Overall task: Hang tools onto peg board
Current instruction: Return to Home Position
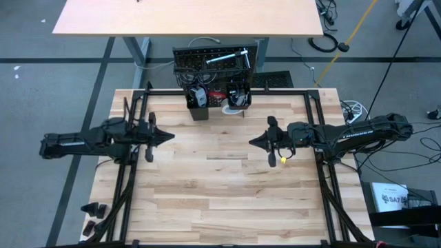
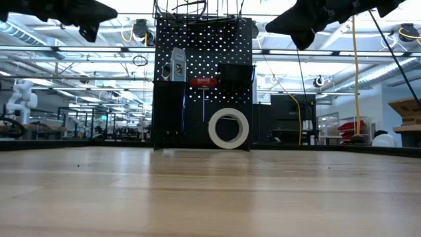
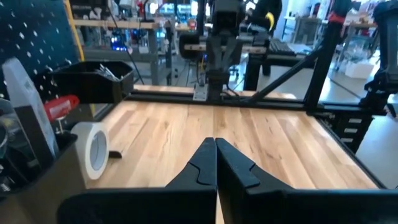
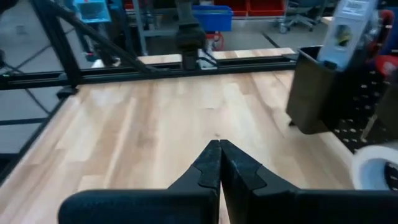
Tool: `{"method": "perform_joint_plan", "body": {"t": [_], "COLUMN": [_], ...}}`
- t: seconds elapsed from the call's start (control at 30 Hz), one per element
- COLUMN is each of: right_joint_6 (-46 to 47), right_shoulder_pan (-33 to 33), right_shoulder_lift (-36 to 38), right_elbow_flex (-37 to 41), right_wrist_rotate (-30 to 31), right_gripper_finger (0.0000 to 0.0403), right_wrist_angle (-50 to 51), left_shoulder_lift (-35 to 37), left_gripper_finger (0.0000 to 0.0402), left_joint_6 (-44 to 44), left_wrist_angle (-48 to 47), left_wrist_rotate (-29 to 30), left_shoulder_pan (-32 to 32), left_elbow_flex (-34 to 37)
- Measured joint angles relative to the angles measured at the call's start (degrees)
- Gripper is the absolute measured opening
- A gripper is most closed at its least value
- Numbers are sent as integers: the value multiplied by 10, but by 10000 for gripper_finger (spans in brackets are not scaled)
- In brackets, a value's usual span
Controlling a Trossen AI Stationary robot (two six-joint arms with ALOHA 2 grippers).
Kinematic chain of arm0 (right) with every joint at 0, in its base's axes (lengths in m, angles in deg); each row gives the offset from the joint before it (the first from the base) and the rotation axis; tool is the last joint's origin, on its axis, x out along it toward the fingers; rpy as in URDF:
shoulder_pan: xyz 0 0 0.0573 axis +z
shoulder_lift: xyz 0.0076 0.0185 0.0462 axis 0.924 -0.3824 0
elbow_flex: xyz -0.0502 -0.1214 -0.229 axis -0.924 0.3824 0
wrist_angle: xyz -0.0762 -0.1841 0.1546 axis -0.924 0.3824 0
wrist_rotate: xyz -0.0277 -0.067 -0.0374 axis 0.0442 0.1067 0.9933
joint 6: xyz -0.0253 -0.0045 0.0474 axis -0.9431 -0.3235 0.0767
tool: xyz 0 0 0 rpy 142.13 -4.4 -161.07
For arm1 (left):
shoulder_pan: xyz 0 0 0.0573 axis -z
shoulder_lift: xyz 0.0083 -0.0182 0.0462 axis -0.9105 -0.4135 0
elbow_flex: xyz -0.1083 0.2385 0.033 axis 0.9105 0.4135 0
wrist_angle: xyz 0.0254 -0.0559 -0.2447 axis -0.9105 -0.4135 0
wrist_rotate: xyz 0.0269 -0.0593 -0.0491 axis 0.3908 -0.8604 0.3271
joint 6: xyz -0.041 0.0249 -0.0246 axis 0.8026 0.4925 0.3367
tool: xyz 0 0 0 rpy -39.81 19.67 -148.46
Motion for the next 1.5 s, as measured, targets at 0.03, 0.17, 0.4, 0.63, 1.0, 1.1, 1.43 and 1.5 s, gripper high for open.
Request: {"method": "perform_joint_plan", "body": {"t": [0.03, 0.17, 0.4, 0.63, 1.0, 1.1, 1.43, 1.5], "right_joint_6": [0, 19, 52, 79, 96, 114, 123, 122], "right_shoulder_pan": [0, 0, 0, -5, -29, -35, -38, -38], "right_shoulder_lift": [0, 4, 36, 119, 273, 297, 327, 327], "right_elbow_flex": [0, 20, 126, 242, 350, 370, 368, 368], "right_wrist_rotate": [10, 36, 33, -12, -7, -8, -9, -9], "right_gripper_finger": [0, 0, 0, 0, 0, 0, 0, 0], "right_wrist_angle": [2, -2, -117, -212, -209, -188, -134, -128], "left_shoulder_lift": [8, 33, 61, 81, 112, 115, 115, 115], "left_gripper_finger": [0, 0, 0, 0, 0, 0, 0, 0], "left_joint_6": [1, 2, 26, 26, 16, 17, 33, 43], "left_wrist_angle": [-5, -12, 8, 10, 7, -4, 13, 15], "left_wrist_rotate": [0, 2, 28, 28, 30, 30, 30, 31], "left_shoulder_pan": [0, 0, 0, 0, 0, 0, 0, 0], "left_elbow_flex": [0, 9, 61, 76, 76, 76, 116, 127]}}
